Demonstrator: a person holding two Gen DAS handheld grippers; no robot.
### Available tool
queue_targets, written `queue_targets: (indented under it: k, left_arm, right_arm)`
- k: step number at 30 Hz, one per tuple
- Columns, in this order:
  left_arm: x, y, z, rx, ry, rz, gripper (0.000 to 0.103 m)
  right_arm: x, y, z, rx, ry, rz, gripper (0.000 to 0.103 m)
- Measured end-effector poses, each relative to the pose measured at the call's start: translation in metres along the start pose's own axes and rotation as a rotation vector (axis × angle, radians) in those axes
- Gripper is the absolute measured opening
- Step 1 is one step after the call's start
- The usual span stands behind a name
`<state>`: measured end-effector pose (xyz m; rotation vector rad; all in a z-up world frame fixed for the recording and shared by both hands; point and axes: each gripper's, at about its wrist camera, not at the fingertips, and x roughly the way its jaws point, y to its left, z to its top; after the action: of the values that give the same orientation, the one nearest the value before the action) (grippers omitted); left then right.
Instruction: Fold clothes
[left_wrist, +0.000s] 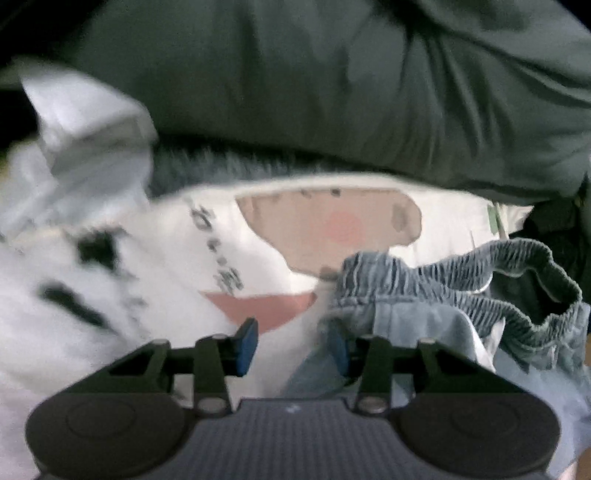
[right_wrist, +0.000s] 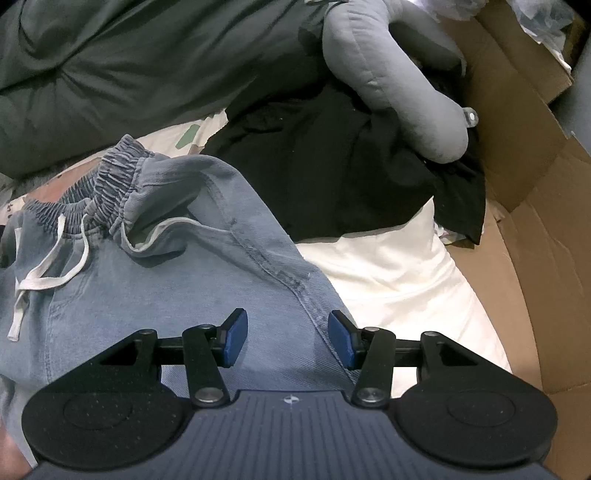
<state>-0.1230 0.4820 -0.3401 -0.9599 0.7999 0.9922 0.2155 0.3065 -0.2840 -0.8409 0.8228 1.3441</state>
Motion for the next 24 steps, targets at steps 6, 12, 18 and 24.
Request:
queue_targets:
  k: [6,12,18,24]
  left_arm:
    - [0.013,-0.004,-0.006,-0.014,0.023,-0.072,0.044]
    - [0.026,-0.006,-0.012,-0.044,0.043,-0.123,0.044]
    - [0.033,-0.018,-0.015,-0.019,0.048,-0.152,0.044]
    - [0.041,-0.02,-0.015,-0.026,0.056,-0.18,0.044]
  right_arm:
    - [-0.005,0.006,0.006,-0.035,-0.08,0.011,0.055]
    - [0.002,0.022,0.02,-0.109,-0.122,0.057,0.066]
    - [0.008,0.044,0.04,-0.165,-0.167,0.078,0.072]
    - [0.022,0.073,0.056,-0.309,-0.201,0.073,0.072]
